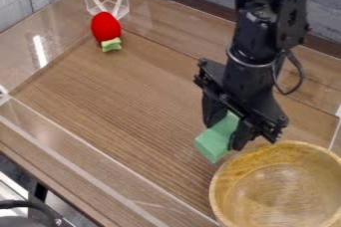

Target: Put the green stick in the brown bowl

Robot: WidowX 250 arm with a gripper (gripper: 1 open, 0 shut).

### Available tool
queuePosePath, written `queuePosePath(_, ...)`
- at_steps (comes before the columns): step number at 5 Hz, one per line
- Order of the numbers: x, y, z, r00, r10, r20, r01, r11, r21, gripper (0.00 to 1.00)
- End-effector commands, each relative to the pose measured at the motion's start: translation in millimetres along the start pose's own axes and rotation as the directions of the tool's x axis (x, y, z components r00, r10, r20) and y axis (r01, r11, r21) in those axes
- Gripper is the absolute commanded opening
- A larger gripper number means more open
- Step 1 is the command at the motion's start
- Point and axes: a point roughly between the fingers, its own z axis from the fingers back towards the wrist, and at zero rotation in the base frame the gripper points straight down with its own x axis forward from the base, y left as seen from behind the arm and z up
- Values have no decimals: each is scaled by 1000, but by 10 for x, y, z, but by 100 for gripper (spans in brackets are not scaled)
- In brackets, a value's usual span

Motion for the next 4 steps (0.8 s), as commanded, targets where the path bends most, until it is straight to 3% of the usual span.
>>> queuePosePath(1,123,35,204,996,18,89,-17,1000,-10,0)
queuePosePath(4,149,77,218,994,40,103,-38,999,-16,0)
